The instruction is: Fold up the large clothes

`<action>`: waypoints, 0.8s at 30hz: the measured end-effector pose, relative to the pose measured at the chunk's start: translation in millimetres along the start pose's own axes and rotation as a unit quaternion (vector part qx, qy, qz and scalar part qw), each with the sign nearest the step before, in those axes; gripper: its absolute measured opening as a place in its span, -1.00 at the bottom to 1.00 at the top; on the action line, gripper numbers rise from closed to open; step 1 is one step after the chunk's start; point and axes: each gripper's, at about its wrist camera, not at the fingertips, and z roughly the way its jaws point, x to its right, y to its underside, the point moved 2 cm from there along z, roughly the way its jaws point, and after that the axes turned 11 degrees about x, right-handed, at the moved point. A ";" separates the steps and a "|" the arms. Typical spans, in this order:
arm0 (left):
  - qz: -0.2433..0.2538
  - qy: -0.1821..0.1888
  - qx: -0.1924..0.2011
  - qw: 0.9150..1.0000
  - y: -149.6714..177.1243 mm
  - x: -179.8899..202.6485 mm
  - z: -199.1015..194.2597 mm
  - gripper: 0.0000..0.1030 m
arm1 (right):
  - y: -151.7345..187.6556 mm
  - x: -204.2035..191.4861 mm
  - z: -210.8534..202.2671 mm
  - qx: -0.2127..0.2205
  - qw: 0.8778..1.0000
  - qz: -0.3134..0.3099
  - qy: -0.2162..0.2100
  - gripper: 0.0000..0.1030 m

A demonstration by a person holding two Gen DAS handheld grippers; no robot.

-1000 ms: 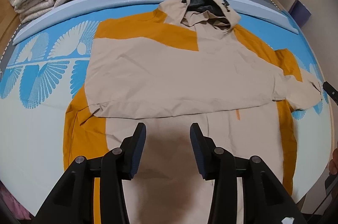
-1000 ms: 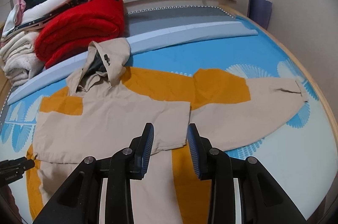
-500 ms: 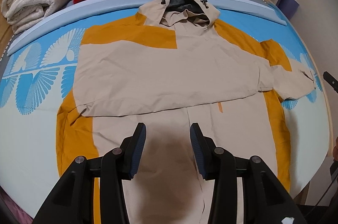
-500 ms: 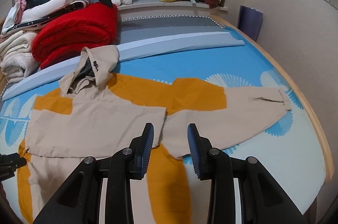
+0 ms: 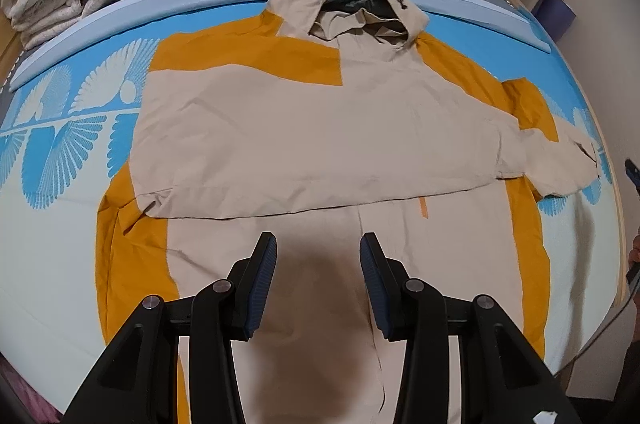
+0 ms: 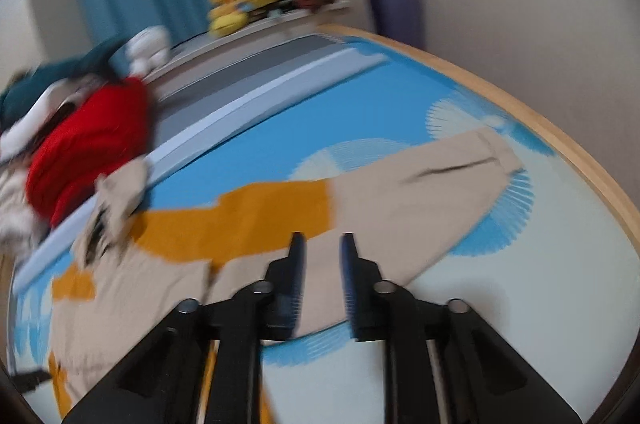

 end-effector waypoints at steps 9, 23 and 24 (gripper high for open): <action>-0.004 -0.001 -0.017 1.000 0.4 -0.5 16.9 -0.24 | 4.4 88.0 66.9 -0.033 0.997 0.052 0.037 -0.55; -0.018 -0.013 -0.043 0.999 1.6 -21.4 43.2 -0.24 | 51.3 158.2 163.6 -0.098 0.973 0.201 0.049 -0.33; -0.021 -0.013 -0.045 0.999 0.9 -23.5 45.4 -0.24 | 51.7 160.5 165.0 -0.090 0.972 0.212 0.049 -0.33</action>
